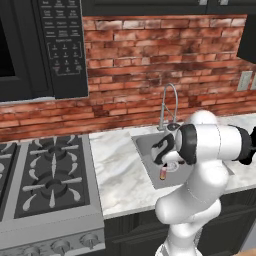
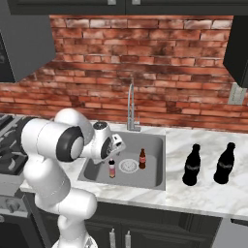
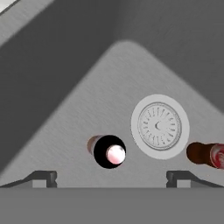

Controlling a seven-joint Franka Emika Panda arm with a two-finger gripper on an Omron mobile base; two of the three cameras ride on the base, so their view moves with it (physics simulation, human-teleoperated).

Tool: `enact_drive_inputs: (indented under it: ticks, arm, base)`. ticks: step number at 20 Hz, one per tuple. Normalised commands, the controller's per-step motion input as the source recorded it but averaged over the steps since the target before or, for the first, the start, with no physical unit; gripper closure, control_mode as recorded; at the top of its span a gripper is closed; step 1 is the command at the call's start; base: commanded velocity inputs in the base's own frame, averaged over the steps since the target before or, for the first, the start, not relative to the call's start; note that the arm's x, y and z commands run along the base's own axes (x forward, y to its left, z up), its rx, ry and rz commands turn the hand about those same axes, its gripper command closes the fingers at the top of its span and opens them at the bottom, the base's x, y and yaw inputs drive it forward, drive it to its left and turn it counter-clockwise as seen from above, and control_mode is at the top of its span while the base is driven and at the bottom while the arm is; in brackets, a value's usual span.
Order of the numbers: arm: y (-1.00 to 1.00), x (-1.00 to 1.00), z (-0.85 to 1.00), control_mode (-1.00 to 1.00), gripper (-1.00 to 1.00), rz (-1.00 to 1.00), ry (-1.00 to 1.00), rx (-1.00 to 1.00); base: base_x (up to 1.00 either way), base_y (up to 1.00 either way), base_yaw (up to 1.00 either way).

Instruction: Place the large bottle from the dining counter next to the other large bottle outside the sink, and place the small bottle from the dining counter next to the other small bottle inside the sink.

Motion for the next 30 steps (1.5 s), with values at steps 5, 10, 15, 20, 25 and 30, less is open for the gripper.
enact_drive_inputs:
  ticks: [5,10,15,20,25,30]
  arm:
    - [0.0,-0.14,0.28,-1.0,-1.0,-0.05,0.02,0.0]
    - [0.0,-0.13,0.3,-1.0,-1.0,-0.07,0.05,0.03]
    - [-0.02,-0.21,0.29,-1.0,-1.0,-0.08,0.06,0.04]
    - [-0.07,-0.24,0.35,-1.0,-1.0,-0.08,0.04,0.05]
    - [-0.11,-0.31,0.37,-1.0,-1.0,-0.08,0.02,0.03]
    - [-0.18,-0.42,0.35,-1.0,-1.0,-0.05,-0.03,0.02]
  base:
    - [0.0,0.0,0.0]
    - [0.0,0.0,0.0]
    - [0.0,0.0,0.0]
    - [0.0,0.0,0.0]
    - [0.0,0.0,0.0]
    - [0.0,0.0,0.0]
